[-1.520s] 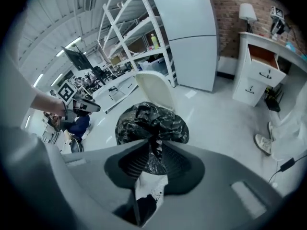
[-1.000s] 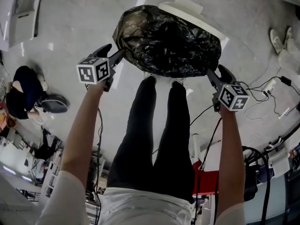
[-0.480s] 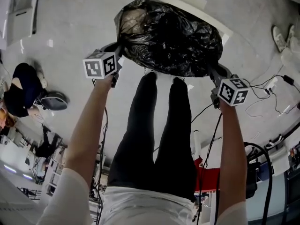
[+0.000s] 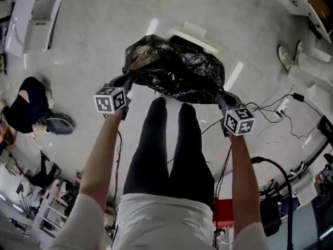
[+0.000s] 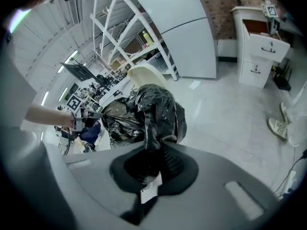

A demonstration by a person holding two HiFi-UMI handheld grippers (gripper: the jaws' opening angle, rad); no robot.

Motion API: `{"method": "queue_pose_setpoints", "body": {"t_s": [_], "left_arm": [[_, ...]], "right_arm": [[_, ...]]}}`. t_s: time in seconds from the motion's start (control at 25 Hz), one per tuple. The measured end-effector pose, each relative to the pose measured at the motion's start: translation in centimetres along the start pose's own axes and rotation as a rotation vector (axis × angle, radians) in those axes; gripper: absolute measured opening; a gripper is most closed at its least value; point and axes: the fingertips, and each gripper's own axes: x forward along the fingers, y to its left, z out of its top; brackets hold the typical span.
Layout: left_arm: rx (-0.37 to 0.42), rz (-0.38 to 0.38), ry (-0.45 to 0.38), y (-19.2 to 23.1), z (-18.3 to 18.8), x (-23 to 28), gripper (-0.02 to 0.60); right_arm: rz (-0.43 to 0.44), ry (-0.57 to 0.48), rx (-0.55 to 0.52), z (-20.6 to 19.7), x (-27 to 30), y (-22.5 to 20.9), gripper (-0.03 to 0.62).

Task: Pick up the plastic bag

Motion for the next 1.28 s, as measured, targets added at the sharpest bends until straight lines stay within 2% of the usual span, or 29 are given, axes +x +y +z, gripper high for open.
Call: {"method": "queue_pose_setpoints", "body": {"t_s": [0.16, 0.36, 0.68, 0.8, 0.92, 1.28], "left_arm": [[0.015, -0.005, -0.035, -4.6, 1.1, -6.0, 0.005], [0.113, 0.000, -0.084, -10.8, 3.3, -12.6, 0.005], [0.148, -0.016, -0.178, -18.3, 4.2, -24.5, 0.005], [0.137, -0.021, -0.245, -20.2, 5.0, -28.8, 0.005], [0.127, -0.057, -0.297, -21.9, 5.5, -32.5, 0.005], [0.213, -0.154, -0.384, -24.4, 3.6, -41.5, 0.005]], "right_arm": [[-0.017, -0.041, -0.022, 2.1, -5.7, 2.8, 0.002], [-0.007, -0.088, -0.085, 5.5, -11.3, 6.3, 0.002], [0.049, -0.172, -0.058, 7.2, -21.5, 12.4, 0.002], [0.060, -0.223, -0.083, 8.3, -25.0, 14.5, 0.002], [0.069, -0.284, -0.100, 9.7, -28.4, 16.7, 0.002], [0.046, -0.421, -0.103, 10.1, -35.2, 23.8, 0.002]]}}
